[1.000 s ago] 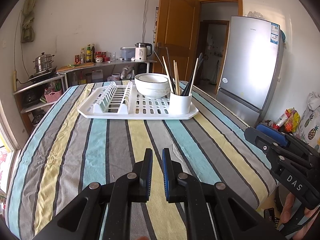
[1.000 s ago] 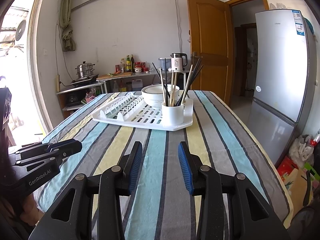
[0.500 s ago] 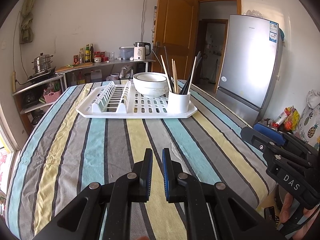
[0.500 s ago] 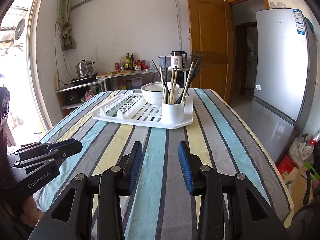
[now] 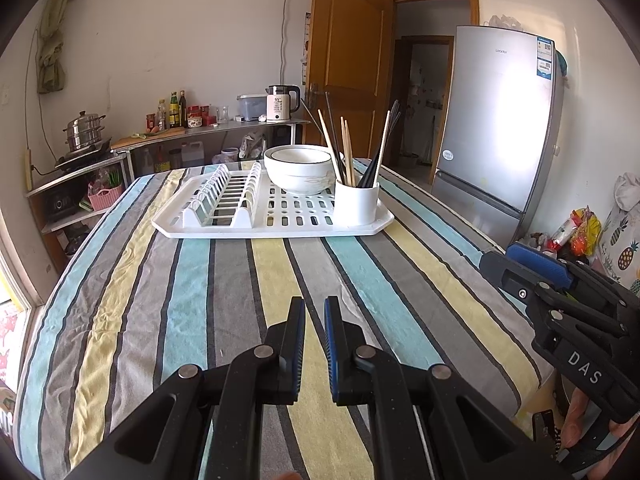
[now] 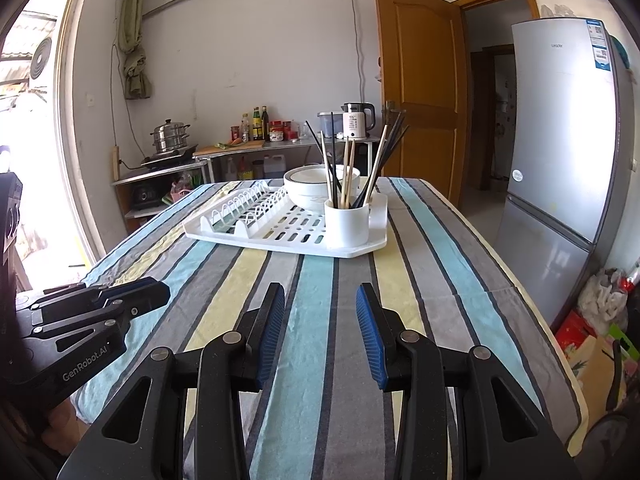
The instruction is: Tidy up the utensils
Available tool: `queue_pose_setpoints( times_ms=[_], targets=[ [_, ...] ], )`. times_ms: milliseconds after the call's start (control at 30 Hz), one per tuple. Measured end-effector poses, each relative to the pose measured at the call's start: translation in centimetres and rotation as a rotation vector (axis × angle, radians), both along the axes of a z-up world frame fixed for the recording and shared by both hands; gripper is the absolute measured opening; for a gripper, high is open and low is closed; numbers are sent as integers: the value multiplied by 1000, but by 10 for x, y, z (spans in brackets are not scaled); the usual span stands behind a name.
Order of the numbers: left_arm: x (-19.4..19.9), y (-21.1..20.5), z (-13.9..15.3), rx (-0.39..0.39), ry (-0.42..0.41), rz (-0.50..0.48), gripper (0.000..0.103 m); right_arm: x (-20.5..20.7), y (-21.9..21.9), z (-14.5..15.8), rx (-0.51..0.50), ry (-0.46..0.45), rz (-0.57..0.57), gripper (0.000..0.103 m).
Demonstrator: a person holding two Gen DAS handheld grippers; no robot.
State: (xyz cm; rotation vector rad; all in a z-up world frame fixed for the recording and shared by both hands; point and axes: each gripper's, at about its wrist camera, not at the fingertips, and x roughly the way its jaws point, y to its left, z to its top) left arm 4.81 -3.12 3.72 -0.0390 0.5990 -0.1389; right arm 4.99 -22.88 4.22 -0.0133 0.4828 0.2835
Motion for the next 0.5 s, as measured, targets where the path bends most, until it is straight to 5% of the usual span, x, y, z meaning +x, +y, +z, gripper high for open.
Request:
queue_pose_setpoints(
  times_ms=[500],
  targets=[
    [0,-4,0,3,13,-19,9,-1,1,1,-8,4,-3,38]
  ],
)
